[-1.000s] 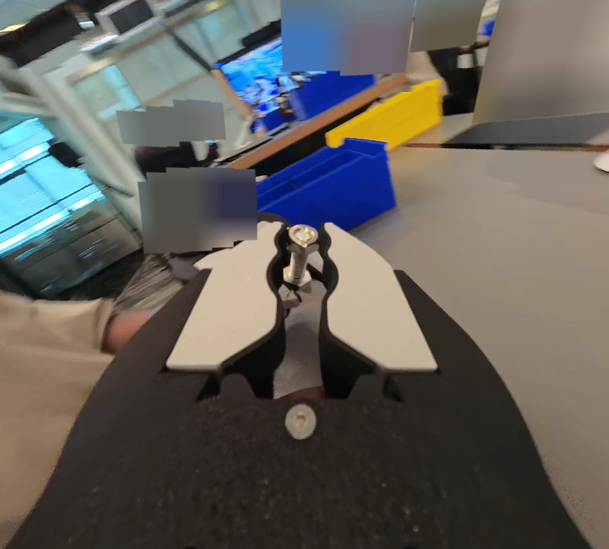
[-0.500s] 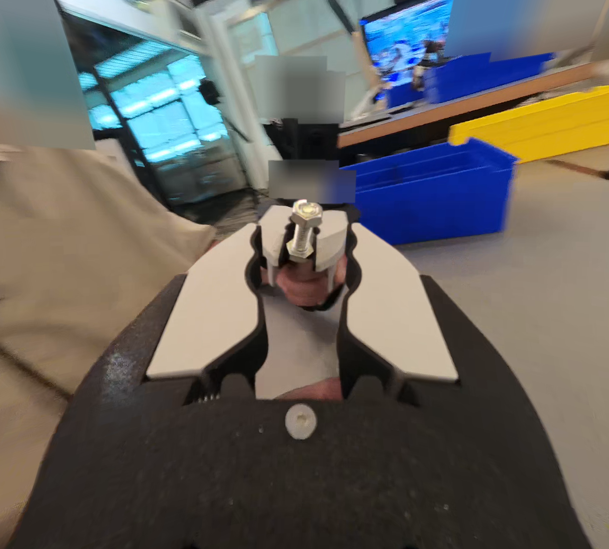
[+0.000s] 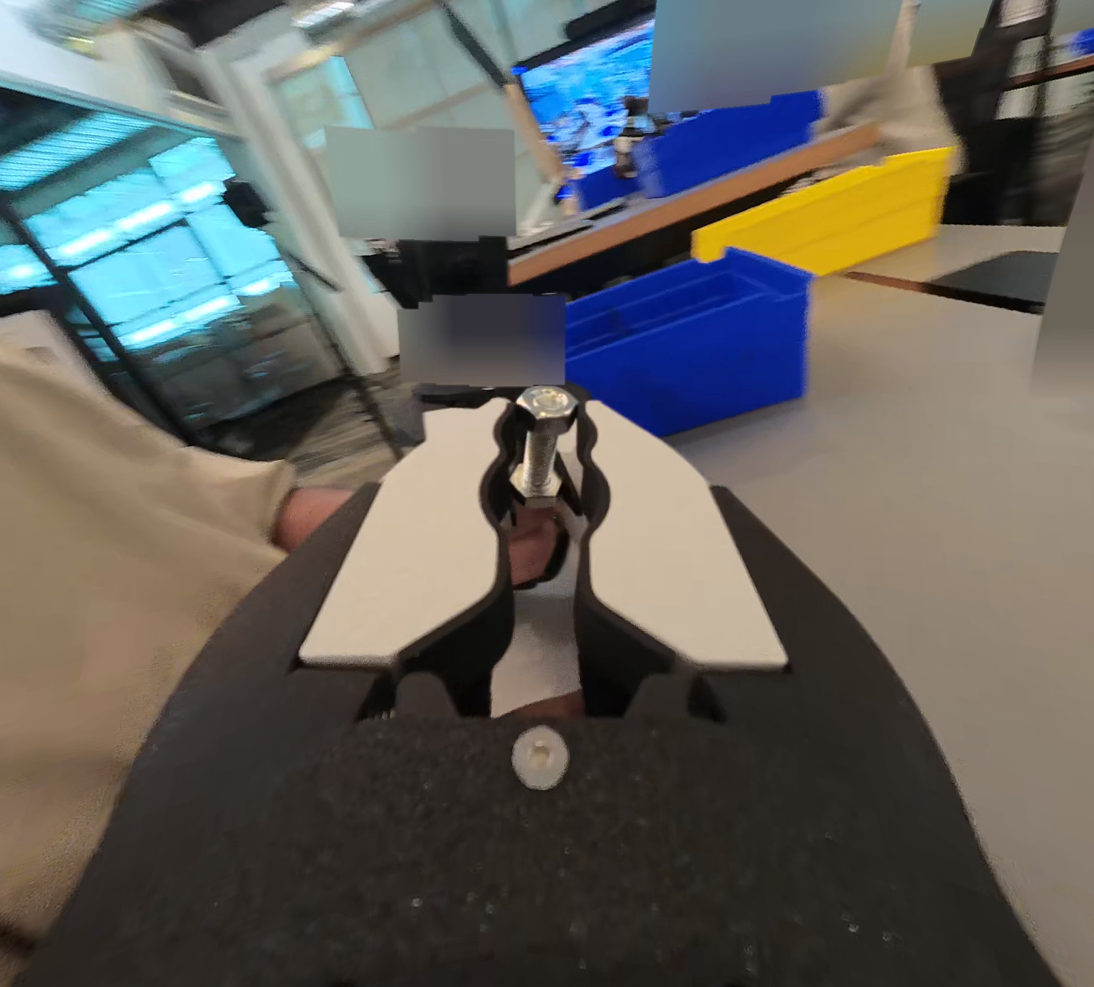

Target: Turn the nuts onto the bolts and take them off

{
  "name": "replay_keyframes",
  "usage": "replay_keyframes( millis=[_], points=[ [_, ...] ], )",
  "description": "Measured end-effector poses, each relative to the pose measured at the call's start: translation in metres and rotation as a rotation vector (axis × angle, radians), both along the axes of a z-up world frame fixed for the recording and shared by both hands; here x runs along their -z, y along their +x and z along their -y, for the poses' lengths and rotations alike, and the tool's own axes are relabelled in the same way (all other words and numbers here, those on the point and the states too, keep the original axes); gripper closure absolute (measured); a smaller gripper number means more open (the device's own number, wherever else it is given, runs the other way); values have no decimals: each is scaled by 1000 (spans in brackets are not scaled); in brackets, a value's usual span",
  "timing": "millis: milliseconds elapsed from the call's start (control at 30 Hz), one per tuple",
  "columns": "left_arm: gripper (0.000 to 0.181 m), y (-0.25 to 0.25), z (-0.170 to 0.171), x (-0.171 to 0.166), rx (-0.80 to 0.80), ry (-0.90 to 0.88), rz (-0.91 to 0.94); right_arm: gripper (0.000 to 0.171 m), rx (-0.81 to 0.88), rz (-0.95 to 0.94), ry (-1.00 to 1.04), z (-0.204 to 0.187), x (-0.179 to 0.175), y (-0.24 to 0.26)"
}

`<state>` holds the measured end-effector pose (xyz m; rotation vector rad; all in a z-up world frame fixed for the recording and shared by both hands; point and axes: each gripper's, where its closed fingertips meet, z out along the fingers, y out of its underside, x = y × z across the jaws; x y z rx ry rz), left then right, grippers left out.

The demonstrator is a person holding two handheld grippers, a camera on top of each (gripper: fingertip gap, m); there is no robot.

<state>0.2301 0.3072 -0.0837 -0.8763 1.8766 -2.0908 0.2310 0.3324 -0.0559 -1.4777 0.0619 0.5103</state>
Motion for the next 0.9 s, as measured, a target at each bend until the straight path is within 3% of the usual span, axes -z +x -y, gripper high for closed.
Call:
replay_keyframes(
  millis=[233, 400, 533, 600, 733, 833, 900],
  points=[
    [162, 13, -4, 15, -119, 116, -6, 152, 494, -2, -172, -4, 14, 16],
    [162, 8, -1, 10, -73, 80, -2, 150, 560, 47, -161, -2, 10, 12],
    [162, -1, 2, 1, 3, 11, 1, 130, 260, 126, 73, 9, -18, -5],
    [162, -9, 7, -4, 77, -32, -5, 138, 78, 100, 164, 20, -27, -9],
    [162, -18, 12, -10, 142, -74, 1, 128, -250, 11, 94, 22, -17, -13],
    [162, -25, 16, -14, 196, -96, 1, 132, -383, -15, 83, 19, -13, -20],
    [162, -26, 18, -12, 209, -89, -8, 152, -447, -51, 100, 18, -14, -24]
  ],
)
